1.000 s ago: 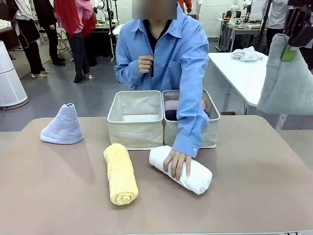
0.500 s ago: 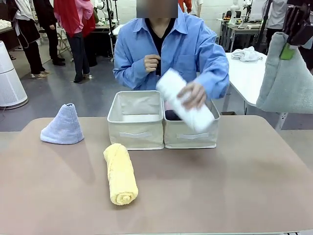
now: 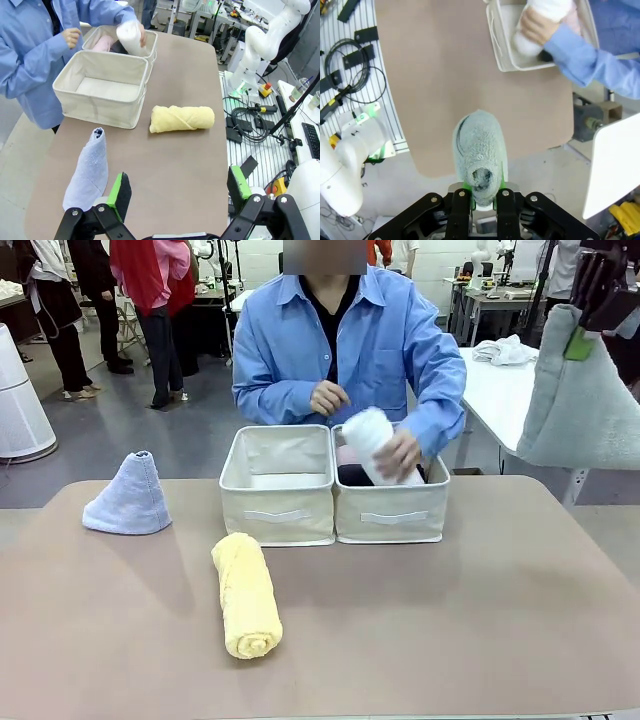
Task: Sort the towels based on their folding style.
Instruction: Pick up one triangle-folded towel and place it in the left Fabric basket.
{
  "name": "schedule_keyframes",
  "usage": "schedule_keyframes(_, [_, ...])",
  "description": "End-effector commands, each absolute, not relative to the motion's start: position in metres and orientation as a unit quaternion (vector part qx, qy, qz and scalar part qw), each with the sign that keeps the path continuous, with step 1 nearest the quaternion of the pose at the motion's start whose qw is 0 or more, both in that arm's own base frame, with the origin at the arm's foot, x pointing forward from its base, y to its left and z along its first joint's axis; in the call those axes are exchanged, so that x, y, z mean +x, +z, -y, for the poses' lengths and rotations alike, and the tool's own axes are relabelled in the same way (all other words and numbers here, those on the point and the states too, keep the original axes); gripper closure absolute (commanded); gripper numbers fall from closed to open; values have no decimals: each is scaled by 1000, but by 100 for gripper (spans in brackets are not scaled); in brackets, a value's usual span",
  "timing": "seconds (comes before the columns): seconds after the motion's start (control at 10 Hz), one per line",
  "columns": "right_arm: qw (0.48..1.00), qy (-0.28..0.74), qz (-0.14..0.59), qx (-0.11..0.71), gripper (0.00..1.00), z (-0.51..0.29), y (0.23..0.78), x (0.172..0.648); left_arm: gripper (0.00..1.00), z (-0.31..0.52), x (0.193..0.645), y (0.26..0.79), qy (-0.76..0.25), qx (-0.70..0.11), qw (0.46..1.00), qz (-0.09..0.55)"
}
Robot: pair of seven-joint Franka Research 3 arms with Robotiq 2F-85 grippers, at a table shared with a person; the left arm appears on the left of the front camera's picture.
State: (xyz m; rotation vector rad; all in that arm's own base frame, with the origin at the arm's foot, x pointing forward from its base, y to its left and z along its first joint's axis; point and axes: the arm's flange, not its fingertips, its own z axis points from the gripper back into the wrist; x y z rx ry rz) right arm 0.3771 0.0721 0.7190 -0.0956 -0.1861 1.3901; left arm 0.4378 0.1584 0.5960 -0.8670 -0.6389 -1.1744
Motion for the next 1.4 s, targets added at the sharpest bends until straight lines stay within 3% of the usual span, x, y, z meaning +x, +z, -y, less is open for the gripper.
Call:
schedule_keyframes(0.0, [752, 650, 106, -31, 83, -83, 722, 384, 0, -157, 437, 598, -525, -387, 700, 291])
schedule_keyframes(1.3, [745, 658, 102, -32, 83, -103, 720, 389, 0, -157, 437, 598, -525, -387, 700, 291])
